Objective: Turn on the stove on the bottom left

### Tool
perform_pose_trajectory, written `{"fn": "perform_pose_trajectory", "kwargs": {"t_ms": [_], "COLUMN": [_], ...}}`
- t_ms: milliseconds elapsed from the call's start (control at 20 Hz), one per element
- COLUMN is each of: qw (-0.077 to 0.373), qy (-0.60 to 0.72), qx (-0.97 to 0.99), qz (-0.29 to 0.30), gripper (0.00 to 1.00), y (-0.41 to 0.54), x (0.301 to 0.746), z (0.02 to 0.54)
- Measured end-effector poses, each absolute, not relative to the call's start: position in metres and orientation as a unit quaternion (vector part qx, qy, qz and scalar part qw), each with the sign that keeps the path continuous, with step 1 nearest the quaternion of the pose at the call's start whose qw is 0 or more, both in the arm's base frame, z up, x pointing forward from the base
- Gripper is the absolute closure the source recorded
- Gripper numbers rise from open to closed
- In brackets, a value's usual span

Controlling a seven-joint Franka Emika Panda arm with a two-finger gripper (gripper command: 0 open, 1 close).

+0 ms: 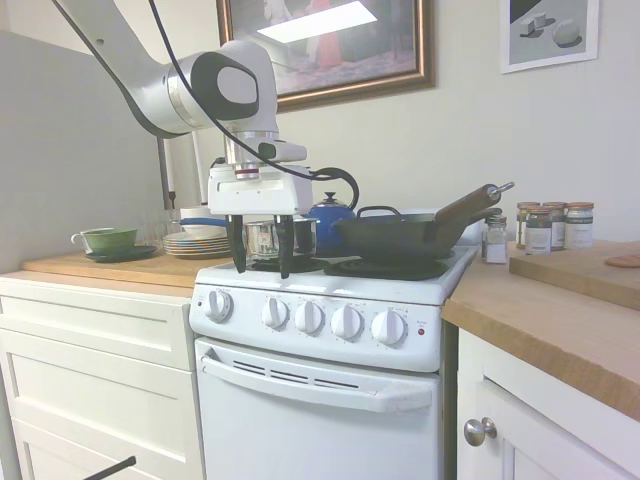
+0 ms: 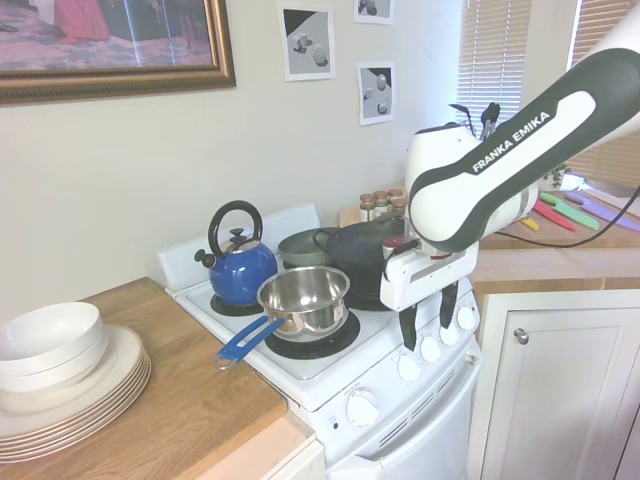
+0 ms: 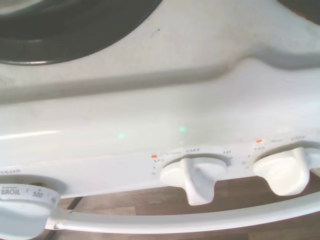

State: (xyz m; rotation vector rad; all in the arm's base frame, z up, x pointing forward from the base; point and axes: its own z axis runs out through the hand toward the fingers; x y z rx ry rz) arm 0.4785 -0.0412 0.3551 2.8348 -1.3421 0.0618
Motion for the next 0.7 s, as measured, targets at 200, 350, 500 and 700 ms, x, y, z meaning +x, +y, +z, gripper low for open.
{"fn": "perform_pose_trajectory", "kwargs": {"t_ms": [200,350,500,700], "qw": [0.002,0.002,0.002,0.002], "qy": [-0.428,-0.426,-0.426,-0.425], "qx": [0.904,0.905,0.905,0.905], "qz": [0.020,0.019,0.019,0.019], "gripper": [1.00,1.00,1.00,1.00], "y": [-0.0447,-0.0431,-0.0431,-0.0418], "x": [0.4782,0.4782,0.4782,0.4783], "z": [0.3551,0.3549,0.3549,0.3549]}}
